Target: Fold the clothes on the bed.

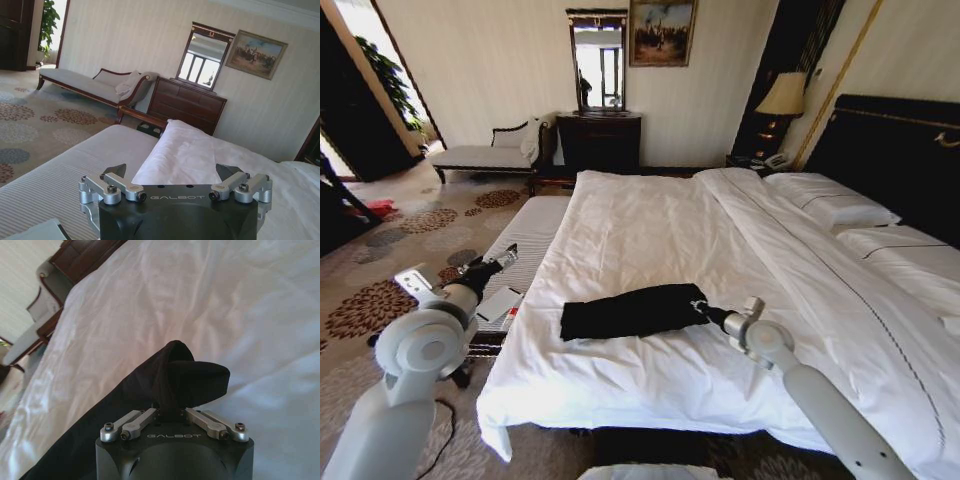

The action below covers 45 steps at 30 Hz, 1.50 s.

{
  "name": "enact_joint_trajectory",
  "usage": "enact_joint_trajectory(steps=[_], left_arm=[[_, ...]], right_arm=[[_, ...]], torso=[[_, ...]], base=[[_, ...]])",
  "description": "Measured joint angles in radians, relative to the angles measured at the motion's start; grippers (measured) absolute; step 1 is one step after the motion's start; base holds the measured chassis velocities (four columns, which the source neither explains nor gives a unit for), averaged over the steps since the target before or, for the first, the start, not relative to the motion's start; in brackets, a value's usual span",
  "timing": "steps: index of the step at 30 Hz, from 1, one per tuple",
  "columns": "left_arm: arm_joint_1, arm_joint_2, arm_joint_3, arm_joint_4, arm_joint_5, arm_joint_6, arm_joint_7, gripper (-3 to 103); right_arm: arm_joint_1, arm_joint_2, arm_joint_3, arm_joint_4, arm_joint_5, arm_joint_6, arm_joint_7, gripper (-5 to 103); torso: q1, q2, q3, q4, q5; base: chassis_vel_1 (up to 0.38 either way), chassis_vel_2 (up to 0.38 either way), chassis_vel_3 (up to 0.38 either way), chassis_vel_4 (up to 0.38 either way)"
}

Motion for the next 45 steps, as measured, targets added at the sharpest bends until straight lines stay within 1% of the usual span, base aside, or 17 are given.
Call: enact_joint_trajectory(steps=[1,3,5,9,12,13,17,18,20,21,25,26,30,31,33,37,45], left_arm=[[0.0,0.0,0.0,0.0,0.0,0.0,0.0,100],[-0.012,-0.006,0.004,0.002,0.0,-0.001,0.002,100],[-0.016,-0.007,0.005,0.001,-0.003,-0.001,0.002,100],[-0.028,-0.005,0.002,-0.015,-0.032,-0.001,0.001,100],[-0.051,0.015,-0.019,-0.03,-0.068,0.0,-0.005,100],[-0.051,0.015,-0.019,-0.03,-0.068,0.0,-0.005,100],[-0.063,0.043,-0.034,-0.022,-0.079,-0.003,-0.009,100],[-0.064,0.048,-0.036,-0.016,-0.079,-0.003,-0.012,100],[-0.064,0.049,-0.036,-0.01,-0.079,-0.004,-0.017,100],[-0.064,0.049,-0.036,-0.01,-0.079,-0.004,-0.017,100],[-0.055,0.049,-0.038,-0.011,-0.077,-0.004,-0.022,100],[-0.055,0.049,-0.038,-0.011,-0.077,-0.004,-0.022,100],[-0.045,0.066,-0.054,-0.01,-0.075,-0.005,-0.024,100],[-0.045,0.066,-0.054,-0.01,-0.075,-0.005,-0.024,100],[-0.039,0.071,-0.061,-0.009,-0.075,-0.006,-0.024,100],[-0.032,0.072,-0.066,-0.009,-0.073,-0.007,-0.025,100],[-0.034,0.064,-0.063,0.006,-0.059,-0.013,-0.025,100]], right_arm=[[0.0,0.0,0.0,0.0,0.0,0.0,0.0,5],[-0.011,-0.027,0.012,0.002,0.006,0.001,0.021,5],[-0.009,-0.031,0.011,0.004,0.006,0.001,0.029,5],[0.017,-0.027,-0.025,0.022,-0.008,0.007,0.057,5],[0.05,-0.014,-0.085,0.074,-0.031,0.033,0.079,5],[0.05,-0.014,-0.085,0.074,-0.031,0.033,0.079,5],[0.084,-0.009,-0.145,0.146,-0.033,0.035,0.081,5],[0.111,-0.004,-0.187,0.166,-0.034,0.034,0.08,5],[0.156,0.01,-0.249,0.17,-0.038,0.029,0.08,5],[0.156,0.01,-0.249,0.17,-0.038,0.029,0.08,5],[0.247,0.062,-0.394,0.112,-0.098,0.017,0.081,5],[0.247,0.062,-0.394,0.112,-0.098,0.017,0.081,5],[0.312,0.123,-0.492,0.043,-0.152,0.013,0.074,5],[0.312,0.123,-0.492,0.043,-0.152,0.013,0.074,5],[0.334,0.154,-0.527,0.012,-0.181,0.013,0.068,5],[0.351,0.184,-0.559,-0.024,-0.216,0.016,0.058,5],[0.357,0.209,-0.58,-0.034,-0.227,0.022,0.043,5]], torso=[[0.0,0.0,0.0,0.0,0.0],[0.0,0.0,0.0,-0.0001,0.0003],[0.0,0.0,0.0,0.0001,0.0002],[0.0,0.0,0.0,0.0004,0.0001],[0.0,0.0,0.0,0.0005,0.0002],[0.0,0.0,0.0,0.0005,0.0002],[0.0,0.0,0.0,0.0003,0.0001],[0.0,0.0,0.0,0.0003,-0.0004],[0.0,0.0,0.0,0.0005,-0.0002],[0.0,0.0,0.0,0.0005,-0.0002],[0.0,0.0,0.0,0.0004,0.0],[0.0,0.0,0.0,0.0004,0.0],[0.0,0.0,0.0,0.0004,0.0001],[0.0,0.0,0.0,0.0004,0.0001],[0.0,0.0,0.0,0.0005,-0.0001],[0.0,0.0,0.0,0.0003,0.0],[0.0,0.0,0.0,0.0002,0.0]], base=[[0.0,0.0,0.0,0.0],[0.0,0.0,0.0,0.0],[0.0,0.0,0.0,0.0],[0.0,0.0,0.0,0.0],[0.0,0.0,0.0,0.0],[0.0,0.0,0.0,0.0],[0.0,0.0,0.0,0.0],[0.0,0.0,0.0,0.0],[0.0,0.0,0.0,0.0],[0.0,0.0,0.0,0.0],[0.0,0.0,0.0,0.0],[0.0,0.0,0.0,0.0],[0.0,0.0,0.0,0.0],[0.0,0.0,0.0,0.0],[0.0,0.0,0.0,0.0],[0.0,0.0,0.0,0.0],[0.0,0.0,0.0,0.0]])
